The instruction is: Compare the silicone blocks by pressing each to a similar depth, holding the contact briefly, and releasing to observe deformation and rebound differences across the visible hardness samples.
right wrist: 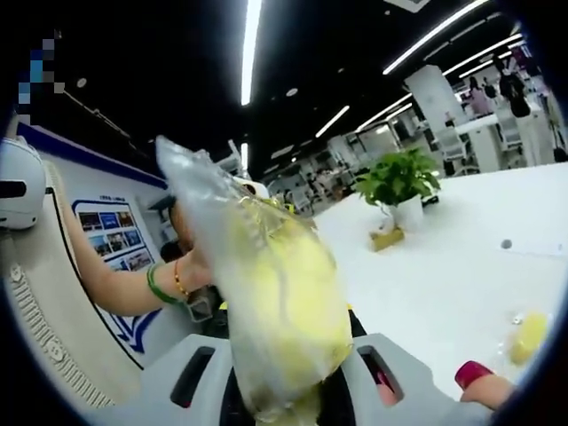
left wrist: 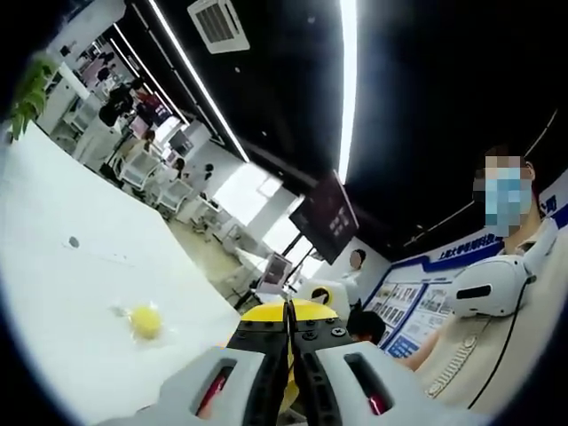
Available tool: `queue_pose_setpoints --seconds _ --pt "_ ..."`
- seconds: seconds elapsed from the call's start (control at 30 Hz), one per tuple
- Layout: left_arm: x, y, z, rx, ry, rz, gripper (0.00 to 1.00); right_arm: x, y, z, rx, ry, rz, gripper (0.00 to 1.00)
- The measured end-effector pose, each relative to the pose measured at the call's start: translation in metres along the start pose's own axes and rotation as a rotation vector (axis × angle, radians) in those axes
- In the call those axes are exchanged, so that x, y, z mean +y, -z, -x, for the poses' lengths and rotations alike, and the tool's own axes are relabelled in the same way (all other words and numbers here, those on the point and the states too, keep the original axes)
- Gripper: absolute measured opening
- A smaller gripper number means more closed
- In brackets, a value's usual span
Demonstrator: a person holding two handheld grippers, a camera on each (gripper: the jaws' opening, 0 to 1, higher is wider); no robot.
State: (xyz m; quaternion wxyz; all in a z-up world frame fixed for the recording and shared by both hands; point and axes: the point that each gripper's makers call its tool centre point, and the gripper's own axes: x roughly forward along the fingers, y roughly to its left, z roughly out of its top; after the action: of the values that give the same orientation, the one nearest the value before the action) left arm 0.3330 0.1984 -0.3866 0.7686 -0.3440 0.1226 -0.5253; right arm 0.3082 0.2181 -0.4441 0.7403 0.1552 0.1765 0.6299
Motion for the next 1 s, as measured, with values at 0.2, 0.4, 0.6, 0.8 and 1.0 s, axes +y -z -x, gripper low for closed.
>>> queue_pose_setpoints --seconds 0.2,0.4,0.6,0.8,1.0 --pt "0.0029 0.0003 0.0001 0.001 -0.01 0.008 0.0 -0.0029 0.0008 -0.0011 -0.006 -0.006 -0.013 0.11" --pt "0.0054 0.0004 0.0 -0.003 -0.021 -0.005 0.0 -0.0043 0.0016 -0.002 -0.005 -0.003 -0.021 0.11" --pt "0.0054 -0.0001 0.0017 -0.023 -0.012 0.071 0.0 -0.004 0.0024 -0.002 -0.002 -0.021 -0.063 0.13" --pt "0.0067 0.0029 0.0024 -0.018 -0.02 0.072 0.0 -0.0032 0.0065 -0.0014 0.001 -0.022 -0.08 0.16" --pt "0.0038 0.0031 0.0018 -0.032 -0.005 0.093 0.0 -0.0034 0.0053 0.0006 -0.002 -0.02 -0.042 0.2"
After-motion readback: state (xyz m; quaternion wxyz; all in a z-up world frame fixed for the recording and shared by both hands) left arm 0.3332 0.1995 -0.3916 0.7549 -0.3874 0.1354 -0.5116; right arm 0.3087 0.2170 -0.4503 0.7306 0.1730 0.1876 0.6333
